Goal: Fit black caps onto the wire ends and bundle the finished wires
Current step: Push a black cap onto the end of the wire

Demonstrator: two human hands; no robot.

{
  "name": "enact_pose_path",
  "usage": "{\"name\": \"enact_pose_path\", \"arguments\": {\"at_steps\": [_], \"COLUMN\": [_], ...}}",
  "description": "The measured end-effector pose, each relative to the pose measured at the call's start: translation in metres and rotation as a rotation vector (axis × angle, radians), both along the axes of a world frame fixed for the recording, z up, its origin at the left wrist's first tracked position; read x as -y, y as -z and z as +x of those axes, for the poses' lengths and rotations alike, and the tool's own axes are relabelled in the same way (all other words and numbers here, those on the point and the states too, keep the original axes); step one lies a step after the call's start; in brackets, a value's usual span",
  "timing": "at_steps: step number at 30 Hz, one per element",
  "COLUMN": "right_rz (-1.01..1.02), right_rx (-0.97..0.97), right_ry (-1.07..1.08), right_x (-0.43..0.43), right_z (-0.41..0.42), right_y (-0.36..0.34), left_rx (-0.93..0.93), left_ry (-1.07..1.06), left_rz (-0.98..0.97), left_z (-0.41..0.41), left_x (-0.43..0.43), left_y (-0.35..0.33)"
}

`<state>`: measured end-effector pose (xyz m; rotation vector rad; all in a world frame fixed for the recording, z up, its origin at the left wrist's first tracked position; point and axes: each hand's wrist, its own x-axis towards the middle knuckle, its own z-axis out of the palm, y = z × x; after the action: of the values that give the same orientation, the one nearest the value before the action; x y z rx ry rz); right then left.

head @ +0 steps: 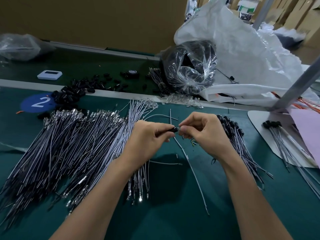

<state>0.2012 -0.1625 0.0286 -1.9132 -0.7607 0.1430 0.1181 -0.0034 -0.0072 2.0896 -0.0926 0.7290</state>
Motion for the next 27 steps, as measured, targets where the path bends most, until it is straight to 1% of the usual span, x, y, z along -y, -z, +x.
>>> {"name": "enact_pose_path", "arguments": {"at_steps": [2,6,12,19,24,27], "right_rz": [0.010,0.005,0.041,0.228,0.282,0.285], "right_rx": [0.011,0.011,-0.028,-0.132,-0.150,-0.159], "right_ry": [0.017,-0.003,-0.043,-0.061,-0.052,-0.056], "right_x": [0.001,-0.002,-0.003,-0.002,-0.006,-0.008], "right_z": [0.001,0.001,0.001,0.000,-0.002,-0.003], "right_y": [0.001,0.003,0.008,0.011,0.012,0.013], "left_rx": [0.008,0.009,-0.057,-0.070,-0.074,-0.086], "left_ry": [-0.011,-0.002,0.055,0.091,0.144,0.159], "left_rz": [0.022,-0.014,-0.070,-0.330,-0.435,-0.448], "left_z": [0.001,0.003,0.005,0.005,0.003,0.002], "left_x": [0.001,0.000,0.000,0.005,0.005,0.005], "left_y": [0.000,0.002,0.009,0.004,0.000,-0.001]}}
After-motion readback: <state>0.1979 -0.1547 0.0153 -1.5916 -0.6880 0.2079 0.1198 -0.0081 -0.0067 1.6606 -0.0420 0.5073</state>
